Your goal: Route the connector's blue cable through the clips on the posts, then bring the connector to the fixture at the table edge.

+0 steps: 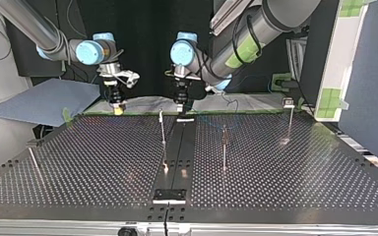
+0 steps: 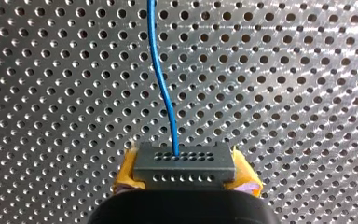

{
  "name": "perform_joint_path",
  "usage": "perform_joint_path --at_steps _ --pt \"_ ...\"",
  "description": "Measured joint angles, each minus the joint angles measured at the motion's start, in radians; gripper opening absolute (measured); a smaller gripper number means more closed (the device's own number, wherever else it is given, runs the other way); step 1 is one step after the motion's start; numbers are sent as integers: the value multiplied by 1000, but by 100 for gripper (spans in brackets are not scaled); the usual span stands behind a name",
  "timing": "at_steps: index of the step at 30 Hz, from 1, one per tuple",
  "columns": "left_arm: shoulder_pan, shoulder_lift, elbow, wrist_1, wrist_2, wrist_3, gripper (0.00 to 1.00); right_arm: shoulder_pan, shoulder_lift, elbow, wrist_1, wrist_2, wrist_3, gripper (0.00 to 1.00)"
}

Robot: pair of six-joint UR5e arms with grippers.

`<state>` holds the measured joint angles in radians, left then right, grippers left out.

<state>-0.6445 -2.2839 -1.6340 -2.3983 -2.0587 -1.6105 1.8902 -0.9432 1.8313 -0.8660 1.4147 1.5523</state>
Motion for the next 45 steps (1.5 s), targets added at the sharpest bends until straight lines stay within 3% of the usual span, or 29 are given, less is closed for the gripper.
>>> perform_joint_path --at_steps 10,29,38,45 --pt "8 -38 42 -29 8 -11 0 -15 6 -12 9 -2 -1 0" --pt "32 -51 95 -58 24 -17 0 -23 12 -33 22 0 -6 0" --pt "34 -115 168 -102 24 -12 0 -31 15 -50 38 -1 -10 0" --pt "49 -121 219 -136 25 -22 0 -36 18 -53 34 0 -9 0"
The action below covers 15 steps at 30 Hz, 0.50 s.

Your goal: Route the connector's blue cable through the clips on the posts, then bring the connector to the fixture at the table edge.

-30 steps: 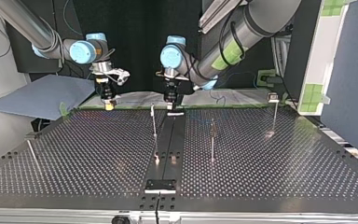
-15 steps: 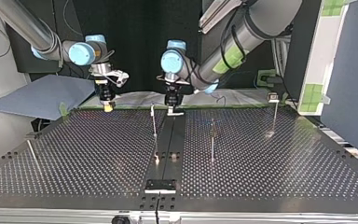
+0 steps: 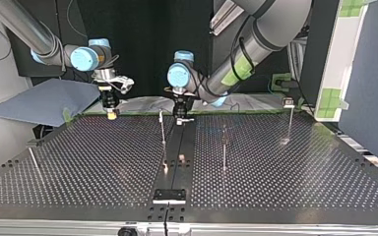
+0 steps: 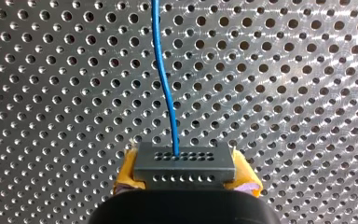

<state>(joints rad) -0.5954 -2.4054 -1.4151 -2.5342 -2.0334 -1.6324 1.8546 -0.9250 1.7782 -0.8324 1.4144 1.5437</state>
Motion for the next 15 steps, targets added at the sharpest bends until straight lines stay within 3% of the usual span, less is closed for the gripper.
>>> perform_joint_path --at_steps 15 --pt "21 0 37 -25 9 -1 0 -22 5 -21 2 6 4 0"
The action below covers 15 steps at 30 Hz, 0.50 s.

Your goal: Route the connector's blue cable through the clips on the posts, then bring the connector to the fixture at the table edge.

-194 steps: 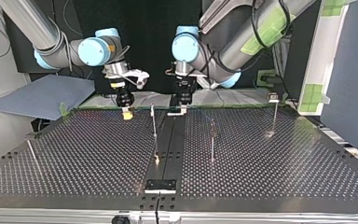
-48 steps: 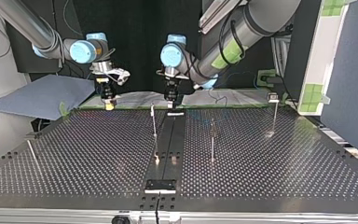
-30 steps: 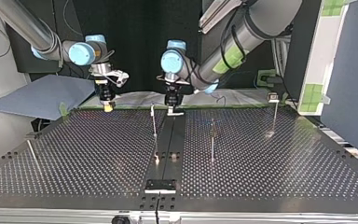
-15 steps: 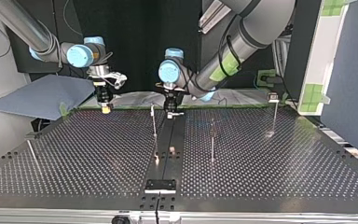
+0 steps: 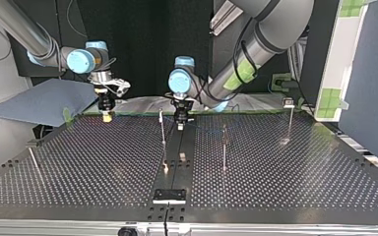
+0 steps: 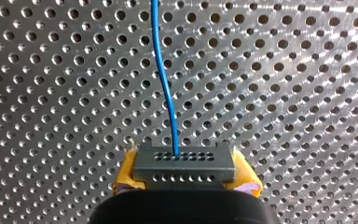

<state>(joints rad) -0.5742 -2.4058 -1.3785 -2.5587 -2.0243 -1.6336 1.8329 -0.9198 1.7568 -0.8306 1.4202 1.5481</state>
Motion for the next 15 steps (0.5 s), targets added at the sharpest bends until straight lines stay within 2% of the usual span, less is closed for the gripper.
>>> perform_joint_path --at_steps 3,5,6,7,8,9,11,12,15 --pt "2 0 0 -1 8 0 0 -2 1 -2 -2 1 0 0" --pt "4 0 0 -1 14 2 9 -5 2 -6 -2 1 1 0" --pt "4 0 0 0 16 3 17 -6 2 -8 -2 1 1 0" --pt "4 0 0 -1 17 3 17 -7 2 -10 -1 1 1 0" --pt "4 0 0 -1 18 4 27 -7 3 -14 1 1 1 0" --pt "4 0 0 -1 19 5 27 -8 3 -15 2 0 1 0" --pt "4 0 0 -3 22 7 38 -8 3 -19 5 0 0 0" --pt "4 0 0 -5 24 9 38 -8 4 -20 6 -1 0 0" --pt "5 0 1 -17 32 19 55 -8 5 -21 8 -3 -2 0"
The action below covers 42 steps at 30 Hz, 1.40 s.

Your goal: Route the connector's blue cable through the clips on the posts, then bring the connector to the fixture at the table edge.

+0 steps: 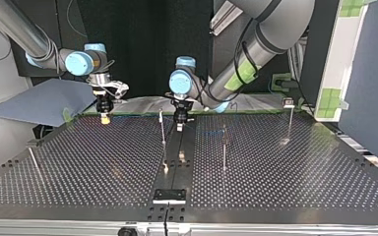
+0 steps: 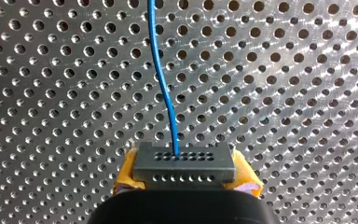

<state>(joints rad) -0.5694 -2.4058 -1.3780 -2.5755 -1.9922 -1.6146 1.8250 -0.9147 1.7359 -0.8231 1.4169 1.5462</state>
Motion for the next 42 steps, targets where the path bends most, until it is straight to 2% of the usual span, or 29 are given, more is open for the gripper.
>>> perform_joint_path --at_steps 1,2,3,4,5,17,24,32,42 --pt "0 0 0 -6 4 3 55 1 0 0 0 -1 0 0" --pt "1 0 0 -11 9 5 69 2 1 0 0 -3 -1 0" --pt "1 0 0 -18 14 7 69 3 1 0 0 -3 -1 0" --pt "2 0 0 -28 19 8 88 3 2 0 0 -4 -1 0" --pt "3 0 0 -35 23 9 100 4 2 0 1 -5 -1 0" --pt "-14 40 -1 -133 25 29 100 6 5 0 2 -13 -1 0" --pt "-39 62 -13 -181 50 38 100 7 6 0 2 -13 0 0" --pt "-63 88 -49 -187 47 46 100 7 7 0 2 -19 1 0" --pt "-90 149 -117 -174 47 49 100 7 8 -1 5 -25 3 0"
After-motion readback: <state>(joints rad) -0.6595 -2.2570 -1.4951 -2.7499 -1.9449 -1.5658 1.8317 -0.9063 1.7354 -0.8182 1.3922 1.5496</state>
